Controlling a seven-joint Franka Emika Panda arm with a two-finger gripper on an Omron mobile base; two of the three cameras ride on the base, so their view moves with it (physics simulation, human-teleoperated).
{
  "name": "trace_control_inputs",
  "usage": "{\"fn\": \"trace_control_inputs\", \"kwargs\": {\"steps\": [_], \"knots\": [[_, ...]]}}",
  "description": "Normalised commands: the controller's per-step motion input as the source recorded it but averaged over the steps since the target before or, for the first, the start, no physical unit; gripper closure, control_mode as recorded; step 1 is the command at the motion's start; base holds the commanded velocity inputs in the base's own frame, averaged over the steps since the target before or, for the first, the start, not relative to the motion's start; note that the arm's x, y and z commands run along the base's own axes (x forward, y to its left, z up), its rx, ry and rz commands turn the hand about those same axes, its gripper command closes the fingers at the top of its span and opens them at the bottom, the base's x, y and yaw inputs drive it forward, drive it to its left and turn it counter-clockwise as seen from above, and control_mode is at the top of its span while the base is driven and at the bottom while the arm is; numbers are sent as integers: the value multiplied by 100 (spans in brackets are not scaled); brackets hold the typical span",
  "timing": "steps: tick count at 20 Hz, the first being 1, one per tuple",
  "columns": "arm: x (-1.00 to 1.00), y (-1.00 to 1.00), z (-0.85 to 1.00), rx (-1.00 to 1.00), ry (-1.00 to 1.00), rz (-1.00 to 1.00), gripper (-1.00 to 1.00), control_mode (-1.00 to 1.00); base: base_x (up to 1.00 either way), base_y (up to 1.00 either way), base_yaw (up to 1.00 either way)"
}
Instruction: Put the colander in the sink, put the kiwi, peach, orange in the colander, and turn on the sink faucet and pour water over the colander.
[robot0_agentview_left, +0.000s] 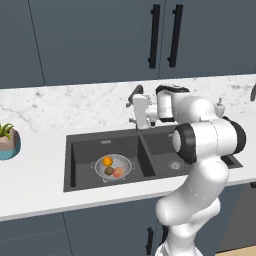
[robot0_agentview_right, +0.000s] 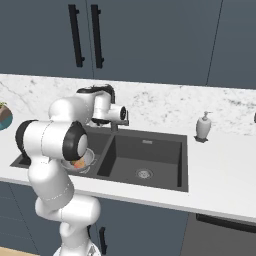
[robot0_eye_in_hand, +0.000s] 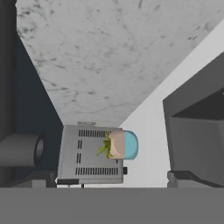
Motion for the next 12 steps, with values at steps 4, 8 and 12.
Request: {"fn": "trace_control_inputs", "kwargs": {"steps": [4,8,12], "knots": [[44,-6,6,0,7,0,-100,-100,0,0,0],[49,-6,10,4,6,0,-100,-100,0,0,0],[52,-9,11,10,5,0,-100,-100,0,0,0]]}}
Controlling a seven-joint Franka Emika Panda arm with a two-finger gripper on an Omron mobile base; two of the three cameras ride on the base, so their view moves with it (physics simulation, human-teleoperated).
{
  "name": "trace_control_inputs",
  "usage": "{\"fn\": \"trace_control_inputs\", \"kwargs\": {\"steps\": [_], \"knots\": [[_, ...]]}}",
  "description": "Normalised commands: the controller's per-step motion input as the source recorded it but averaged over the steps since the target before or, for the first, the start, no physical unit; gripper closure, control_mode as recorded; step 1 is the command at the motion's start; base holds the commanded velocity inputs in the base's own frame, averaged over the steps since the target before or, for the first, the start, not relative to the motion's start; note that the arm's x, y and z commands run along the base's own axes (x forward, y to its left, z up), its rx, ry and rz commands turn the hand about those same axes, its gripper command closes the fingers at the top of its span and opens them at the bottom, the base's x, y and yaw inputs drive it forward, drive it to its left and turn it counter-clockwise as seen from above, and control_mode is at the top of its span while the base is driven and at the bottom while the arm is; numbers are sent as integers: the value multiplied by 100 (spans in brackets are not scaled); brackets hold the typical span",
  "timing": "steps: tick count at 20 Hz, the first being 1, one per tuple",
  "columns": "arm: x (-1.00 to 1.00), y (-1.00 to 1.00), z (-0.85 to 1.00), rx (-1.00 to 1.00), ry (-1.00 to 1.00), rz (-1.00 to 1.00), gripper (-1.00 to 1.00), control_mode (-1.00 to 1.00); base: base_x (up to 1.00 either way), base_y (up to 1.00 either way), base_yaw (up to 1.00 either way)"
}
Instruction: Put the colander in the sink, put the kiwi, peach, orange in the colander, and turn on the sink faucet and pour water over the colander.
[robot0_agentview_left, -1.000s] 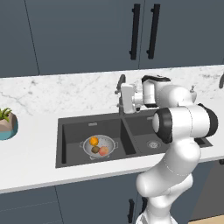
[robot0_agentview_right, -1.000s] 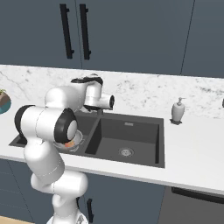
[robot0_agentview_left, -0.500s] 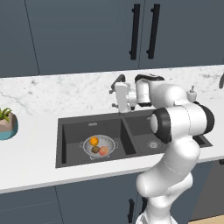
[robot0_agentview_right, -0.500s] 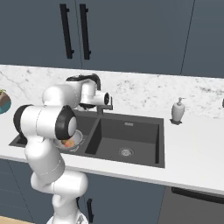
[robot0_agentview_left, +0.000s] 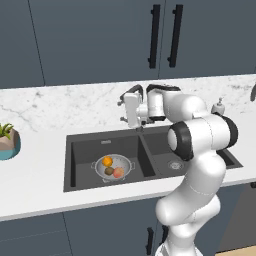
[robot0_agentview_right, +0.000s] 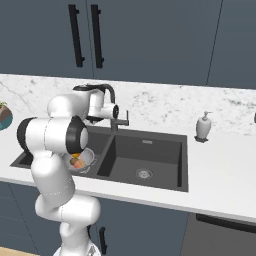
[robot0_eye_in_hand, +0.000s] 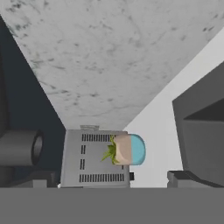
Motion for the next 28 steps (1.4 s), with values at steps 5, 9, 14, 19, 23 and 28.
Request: {"fn": "trace_control_inputs", "kwargs": {"steps": [5,9,14,19,23,28], "knots": [[54,-13,12,12,4,0,-100,-100,0,0,0],[46,-22,11,8,6,0,-100,-100,0,0,0],[24,-28,5,4,8,0,-100,-100,0,0,0],[-58,-41,0,0,1,0,-100,-100,0,0,0],[-73,-21,2,-1,0,0,-100,-100,0,0,0],[-65,-8,10,-15,-4,0,-100,-100,0,0,0]]}}
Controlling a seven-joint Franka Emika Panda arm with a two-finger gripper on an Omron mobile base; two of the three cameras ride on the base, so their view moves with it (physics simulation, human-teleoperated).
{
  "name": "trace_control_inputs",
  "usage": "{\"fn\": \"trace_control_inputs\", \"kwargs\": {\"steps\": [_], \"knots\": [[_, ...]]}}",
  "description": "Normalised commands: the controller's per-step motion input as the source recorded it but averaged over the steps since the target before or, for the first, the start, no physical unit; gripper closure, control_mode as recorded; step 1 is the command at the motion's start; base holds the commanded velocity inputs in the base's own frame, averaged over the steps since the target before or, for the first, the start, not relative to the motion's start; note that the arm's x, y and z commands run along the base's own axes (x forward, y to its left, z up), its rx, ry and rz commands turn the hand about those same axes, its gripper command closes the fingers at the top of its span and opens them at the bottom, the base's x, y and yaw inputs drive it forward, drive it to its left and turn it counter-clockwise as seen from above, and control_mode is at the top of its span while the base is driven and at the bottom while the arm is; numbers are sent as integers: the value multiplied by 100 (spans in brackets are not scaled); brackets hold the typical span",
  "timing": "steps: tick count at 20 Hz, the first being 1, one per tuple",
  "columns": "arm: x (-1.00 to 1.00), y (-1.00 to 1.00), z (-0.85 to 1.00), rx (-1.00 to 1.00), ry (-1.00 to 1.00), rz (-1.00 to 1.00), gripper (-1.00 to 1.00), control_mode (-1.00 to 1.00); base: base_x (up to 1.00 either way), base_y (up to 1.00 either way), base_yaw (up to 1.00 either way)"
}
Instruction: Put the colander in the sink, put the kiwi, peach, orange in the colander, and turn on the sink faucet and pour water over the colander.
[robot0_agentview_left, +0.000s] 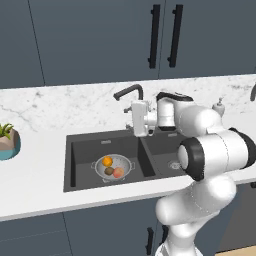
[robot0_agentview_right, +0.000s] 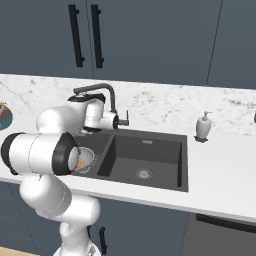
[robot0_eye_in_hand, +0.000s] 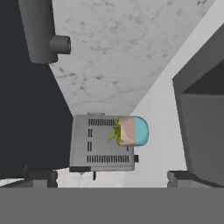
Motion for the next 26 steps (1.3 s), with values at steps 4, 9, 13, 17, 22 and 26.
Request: {"fn": "trace_control_inputs", "kwargs": {"steps": [4,9,13,17,22,26], "knots": [[-69,-32,24,-25,-22,3,-100,-100,0,0,0],[-53,-44,29,-35,-21,2,-100,-100,0,0,0],[-44,-55,11,-42,-21,0,-100,-100,0,0,0],[-20,-58,7,-37,-15,0,-100,-100,0,0,0],[-2,-63,0,-21,-16,0,-100,-100,0,0,0],[0,-55,0,-13,-11,0,-100,-100,0,0,0]]}}
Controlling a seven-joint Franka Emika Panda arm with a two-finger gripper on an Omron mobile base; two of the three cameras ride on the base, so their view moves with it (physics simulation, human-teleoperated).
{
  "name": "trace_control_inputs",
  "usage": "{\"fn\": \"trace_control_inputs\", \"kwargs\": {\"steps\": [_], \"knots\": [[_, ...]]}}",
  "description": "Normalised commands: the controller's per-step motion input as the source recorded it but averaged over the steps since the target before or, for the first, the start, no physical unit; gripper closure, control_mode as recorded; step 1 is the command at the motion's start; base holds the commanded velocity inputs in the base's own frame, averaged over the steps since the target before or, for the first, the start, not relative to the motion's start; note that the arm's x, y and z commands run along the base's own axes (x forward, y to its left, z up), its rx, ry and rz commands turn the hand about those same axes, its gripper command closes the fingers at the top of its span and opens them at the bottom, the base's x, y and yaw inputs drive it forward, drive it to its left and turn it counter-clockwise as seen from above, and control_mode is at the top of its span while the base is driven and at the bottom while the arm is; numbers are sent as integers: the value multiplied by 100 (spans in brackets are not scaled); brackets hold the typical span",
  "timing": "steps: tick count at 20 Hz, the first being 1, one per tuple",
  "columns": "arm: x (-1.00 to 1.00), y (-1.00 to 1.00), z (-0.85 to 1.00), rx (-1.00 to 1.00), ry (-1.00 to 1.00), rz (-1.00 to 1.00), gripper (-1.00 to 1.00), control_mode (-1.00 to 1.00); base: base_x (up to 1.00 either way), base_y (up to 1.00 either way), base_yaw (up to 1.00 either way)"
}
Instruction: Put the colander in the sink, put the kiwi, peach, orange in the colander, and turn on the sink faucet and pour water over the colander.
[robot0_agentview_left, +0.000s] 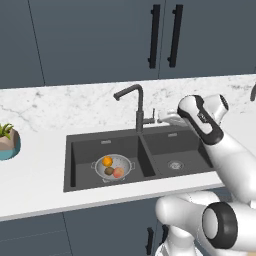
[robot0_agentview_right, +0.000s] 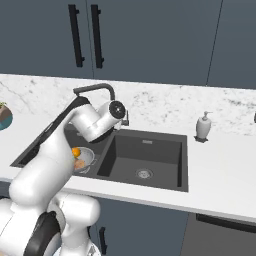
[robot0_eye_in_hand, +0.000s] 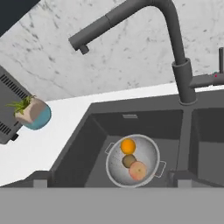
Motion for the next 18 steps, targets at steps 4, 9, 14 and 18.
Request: {"fn": "trace_control_inputs", "kwargs": {"steps": [4,9,14,18], "knots": [[0,-55,0,-11,-13,0,-100,-100,0,0,0],[4,-47,-1,-4,-16,0,-100,-100,0,0,0],[9,-30,-29,-5,-32,1,-100,-100,0,0,0],[21,-30,-35,-7,-32,4,-100,-100,0,0,0]]}}
